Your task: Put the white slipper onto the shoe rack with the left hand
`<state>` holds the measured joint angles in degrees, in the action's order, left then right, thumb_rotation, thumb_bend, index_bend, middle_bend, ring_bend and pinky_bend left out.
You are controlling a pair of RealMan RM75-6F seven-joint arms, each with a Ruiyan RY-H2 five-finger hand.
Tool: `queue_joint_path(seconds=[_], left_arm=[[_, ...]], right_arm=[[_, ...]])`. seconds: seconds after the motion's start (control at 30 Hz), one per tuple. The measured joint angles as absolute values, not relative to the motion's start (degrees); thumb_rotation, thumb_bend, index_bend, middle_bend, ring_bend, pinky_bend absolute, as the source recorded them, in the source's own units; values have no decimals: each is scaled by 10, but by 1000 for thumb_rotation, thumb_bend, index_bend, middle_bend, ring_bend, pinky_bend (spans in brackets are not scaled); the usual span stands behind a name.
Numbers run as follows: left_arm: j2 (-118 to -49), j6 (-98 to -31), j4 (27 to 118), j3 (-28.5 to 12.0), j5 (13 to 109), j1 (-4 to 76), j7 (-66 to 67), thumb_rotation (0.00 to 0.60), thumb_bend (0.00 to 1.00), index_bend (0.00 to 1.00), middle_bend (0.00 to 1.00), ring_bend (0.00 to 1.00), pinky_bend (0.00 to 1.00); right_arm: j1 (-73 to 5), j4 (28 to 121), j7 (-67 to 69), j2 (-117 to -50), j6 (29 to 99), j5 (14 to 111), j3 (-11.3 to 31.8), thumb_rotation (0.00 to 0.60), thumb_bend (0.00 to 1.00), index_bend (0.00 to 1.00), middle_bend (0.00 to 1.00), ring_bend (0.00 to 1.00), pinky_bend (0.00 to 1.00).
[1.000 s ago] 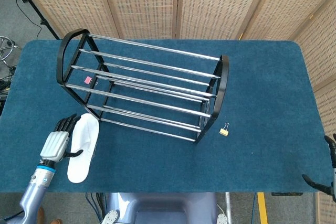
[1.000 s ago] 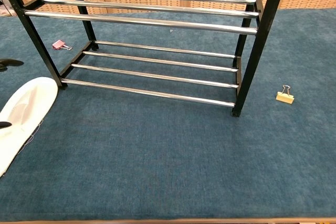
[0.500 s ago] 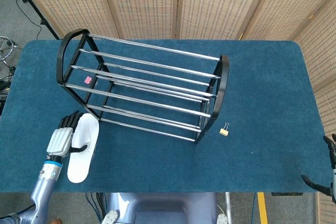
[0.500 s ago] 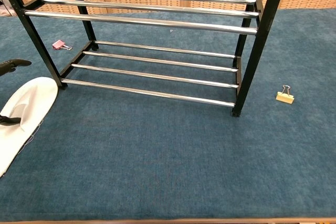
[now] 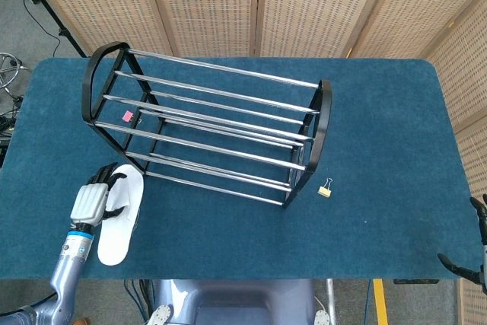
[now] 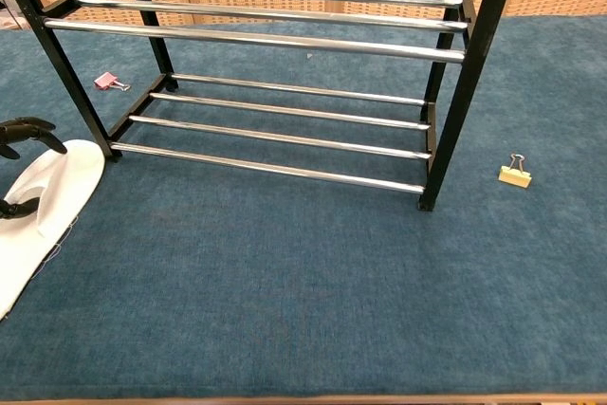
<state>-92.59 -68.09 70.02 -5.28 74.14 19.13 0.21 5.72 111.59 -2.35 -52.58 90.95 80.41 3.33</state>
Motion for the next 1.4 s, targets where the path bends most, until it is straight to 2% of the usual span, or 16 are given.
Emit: queue_joint_path(seconds=[0.13,0.23,0.33,0.6,0.7,0.77,0.97,1.2,1.4], left_arm=[[-930,-693,692,-52,747,187,3,600,324,383,210,200,325],[-932,-706,686,-51,755,184,3,600,331,461,294,282,418],[-932,-719,676,-48,769,180,-1,600,352,517,342,326,455],[-933,-730,660,-39,790,176,-15,600,553,645,440,402,528],[-934,-730,659,-36,795,175,-15,600,636,660,451,410,535],[-933,-733,658,-32,804,176,-18,600,658,660,451,410,535],[-924,-770,649,-5,875,175,-65,600,660,660,452,410,535],[-892,-858,644,33,971,171,-141,600,656,664,458,411,536],[-850,-902,682,50,1025,176,-160,600,653,664,458,411,536]], right_arm=[[57,1117,-24,-526,908,804,33,600,0,0,0,0,0],[57,1117,-26,-526,908,804,33,600,0,0,0,0,0],[57,1117,-26,-526,908,804,32,600,0,0,0,0,0],[57,1119,-30,-527,907,804,32,600,0,0,0,0,0],[57,1119,-29,-527,907,804,32,600,0,0,0,0,0],[57,1119,-27,-526,907,802,32,600,0,0,0,0,0],[58,1119,-24,-524,907,802,32,600,0,0,0,0,0],[57,1120,-26,-524,906,802,32,600,0,0,0,0,0],[57,1120,-27,-525,905,801,32,600,0,0,0,0,0]])
